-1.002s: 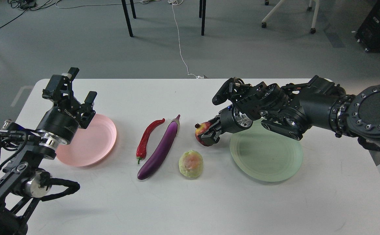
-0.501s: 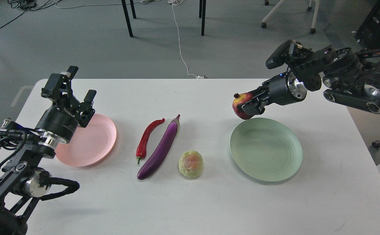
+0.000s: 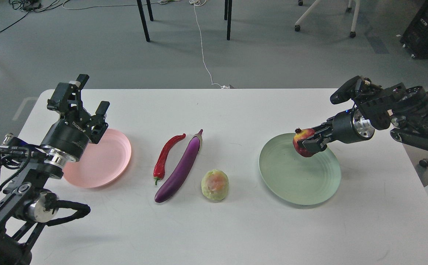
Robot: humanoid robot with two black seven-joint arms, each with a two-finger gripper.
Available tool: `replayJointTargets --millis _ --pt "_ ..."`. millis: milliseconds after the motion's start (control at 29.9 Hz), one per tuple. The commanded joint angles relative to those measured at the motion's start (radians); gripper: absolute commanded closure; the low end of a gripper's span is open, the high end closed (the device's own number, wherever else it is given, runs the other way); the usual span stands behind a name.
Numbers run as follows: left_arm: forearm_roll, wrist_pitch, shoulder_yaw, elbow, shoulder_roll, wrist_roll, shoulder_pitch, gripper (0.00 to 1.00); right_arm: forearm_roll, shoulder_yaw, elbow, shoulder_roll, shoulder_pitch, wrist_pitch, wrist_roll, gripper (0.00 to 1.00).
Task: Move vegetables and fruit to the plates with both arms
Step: 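Carry the apple over the green plate and release it, then lower the right gripper onto the pale yellow peach and grasp it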
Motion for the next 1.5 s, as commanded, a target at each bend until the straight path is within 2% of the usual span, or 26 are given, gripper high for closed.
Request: replayJointTargets --millis 0,67,200,367,568,735,902,1470 --pt "0.000 0.001 0.000 0.000 -0.003 -0.001 0.000 0.02 0.003 0.005 -0.006 0.007 -0.012 -0.012 0.000 0.12" --pt "0.000 -0.001 0.000 0.000 -0.001 -0.001 0.000 0.02 0.003 0.011 -0.004 0.003 -0.014 -0.015 0.000 0.07" --pt "0.000 0.001 0.000 0.000 0.001 -0.001 -0.001 0.02 0.006 0.039 0.013 0.002 0.001 -0.015 0.000 0.05" --pt "0.000 -0.001 0.000 0.000 0.001 0.000 -0.001 0.02 0.044 0.099 0.144 0.019 0.139 -0.004 0.000 0.05" --pt "0.000 0.001 0.000 -0.008 0.002 0.000 0.003 0.02 0.176 0.088 0.229 0.193 0.218 -0.001 0.000 0.04" --pt "0.000 0.001 0.000 -0.012 0.013 0.000 0.013 0.02 0.178 0.008 0.180 0.370 0.209 -0.015 0.000 0.04" --pt "0.002 0.002 -0.002 -0.024 0.017 0.000 0.028 0.02 0.178 -0.013 0.077 0.494 0.164 -0.016 0.000 0.04" --pt "0.000 0.001 -0.022 -0.029 0.031 0.000 0.045 0.02 0.179 -0.059 0.034 0.499 0.106 -0.016 0.000 0.04"
